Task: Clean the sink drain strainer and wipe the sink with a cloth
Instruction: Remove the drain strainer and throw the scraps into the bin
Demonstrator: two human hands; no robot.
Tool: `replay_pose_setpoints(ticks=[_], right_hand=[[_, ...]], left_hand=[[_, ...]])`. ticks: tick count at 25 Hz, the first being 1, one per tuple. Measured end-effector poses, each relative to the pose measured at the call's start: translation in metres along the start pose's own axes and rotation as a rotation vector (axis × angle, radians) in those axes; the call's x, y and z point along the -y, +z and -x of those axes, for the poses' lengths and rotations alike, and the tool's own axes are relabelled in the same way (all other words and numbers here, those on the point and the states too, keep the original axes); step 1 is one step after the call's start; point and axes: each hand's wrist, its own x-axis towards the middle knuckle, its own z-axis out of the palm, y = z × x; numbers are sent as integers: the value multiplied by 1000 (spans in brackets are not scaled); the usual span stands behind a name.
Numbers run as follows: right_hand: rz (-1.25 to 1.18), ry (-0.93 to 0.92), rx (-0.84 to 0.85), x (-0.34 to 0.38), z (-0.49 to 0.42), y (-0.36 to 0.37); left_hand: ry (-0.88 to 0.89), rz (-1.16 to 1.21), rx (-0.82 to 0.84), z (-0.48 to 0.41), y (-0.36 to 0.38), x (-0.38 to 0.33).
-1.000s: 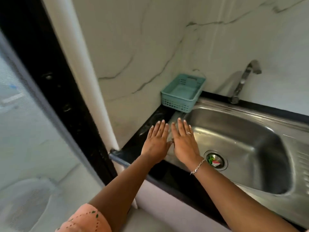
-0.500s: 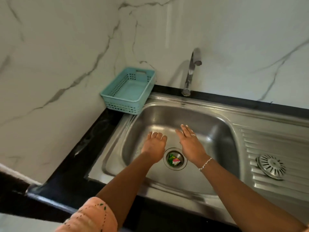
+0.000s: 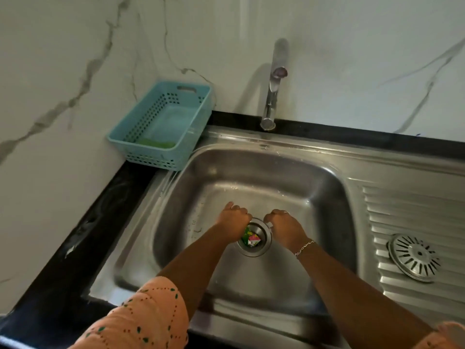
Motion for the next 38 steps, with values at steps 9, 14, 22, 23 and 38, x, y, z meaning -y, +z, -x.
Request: replay_pose_setpoints(ticks=[9,14,22,23,38], right_hand=[[-8,24,4,-5,-29,41],[-14,56,25,-4,-36,60],[-53,149,-48,-3,-42,78],[-53,149,-66,-2,-41,79],[-210,272,-87,-15,-29,40]], left_hand=[[92,-22,130,-38,46,-3],[96,-12,181,-49,64,-12],[92,-25,157,-56,76,-13],[93,-24,158,-55,76,-13],[-160,181,144,-52,51,-9]])
